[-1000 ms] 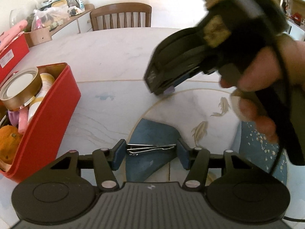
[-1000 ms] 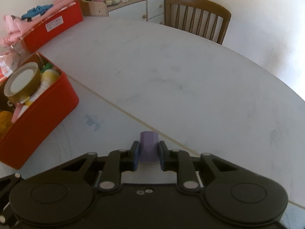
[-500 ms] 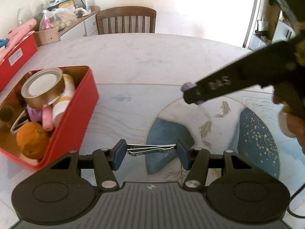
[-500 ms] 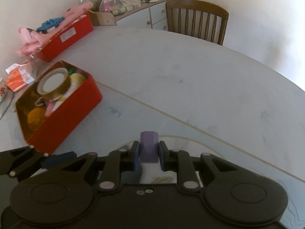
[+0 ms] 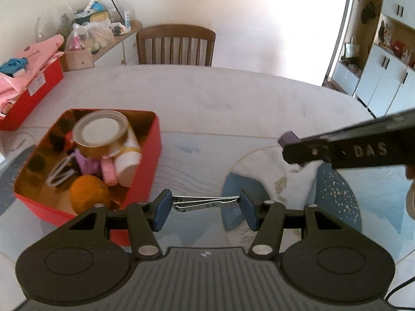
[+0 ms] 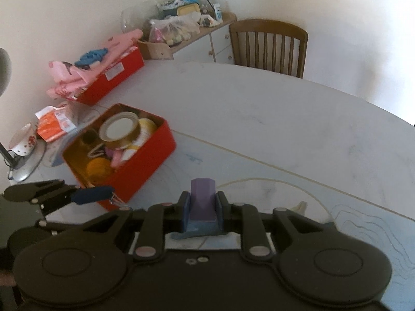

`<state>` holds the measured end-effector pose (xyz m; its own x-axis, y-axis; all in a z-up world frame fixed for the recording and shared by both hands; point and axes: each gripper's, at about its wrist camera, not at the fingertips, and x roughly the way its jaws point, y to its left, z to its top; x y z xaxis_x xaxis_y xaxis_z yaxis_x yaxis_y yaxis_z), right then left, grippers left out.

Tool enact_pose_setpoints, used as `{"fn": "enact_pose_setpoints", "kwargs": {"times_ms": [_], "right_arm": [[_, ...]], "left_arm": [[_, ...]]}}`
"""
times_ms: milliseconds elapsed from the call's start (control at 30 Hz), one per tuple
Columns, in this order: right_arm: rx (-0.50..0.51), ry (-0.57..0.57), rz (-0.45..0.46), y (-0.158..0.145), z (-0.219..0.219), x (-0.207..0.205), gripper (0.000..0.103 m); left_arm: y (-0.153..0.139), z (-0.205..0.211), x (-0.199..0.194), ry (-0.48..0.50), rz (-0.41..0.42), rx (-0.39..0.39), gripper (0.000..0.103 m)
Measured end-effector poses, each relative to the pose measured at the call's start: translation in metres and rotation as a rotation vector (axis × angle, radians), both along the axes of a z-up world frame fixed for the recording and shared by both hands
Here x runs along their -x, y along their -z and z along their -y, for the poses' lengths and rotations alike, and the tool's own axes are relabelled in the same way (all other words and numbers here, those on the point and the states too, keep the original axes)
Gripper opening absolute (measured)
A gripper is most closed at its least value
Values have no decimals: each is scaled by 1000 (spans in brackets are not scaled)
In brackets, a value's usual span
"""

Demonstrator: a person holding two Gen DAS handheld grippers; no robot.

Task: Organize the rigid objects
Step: 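Carry the hair clip and purple eraser over the red tin with both tools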

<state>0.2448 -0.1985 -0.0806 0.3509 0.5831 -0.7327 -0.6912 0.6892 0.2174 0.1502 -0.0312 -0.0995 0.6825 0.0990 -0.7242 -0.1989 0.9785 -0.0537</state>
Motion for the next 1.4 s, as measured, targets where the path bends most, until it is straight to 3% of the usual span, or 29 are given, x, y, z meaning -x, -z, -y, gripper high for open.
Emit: {"fn": "enact_pose_setpoints", "kwargs": {"times_ms": [567, 967, 1400], "right_arm": [[-41, -28, 9, -23, -77, 59, 20], [7, -44, 61, -22, -152, 78, 20], [125, -28, 80, 5, -206, 64, 20]], "left_arm": [[-40, -112, 37, -24, 67, 4, 56], [-26, -184, 27, 60, 28, -8, 56], [1, -212, -10, 158, -25, -20, 56]]}}
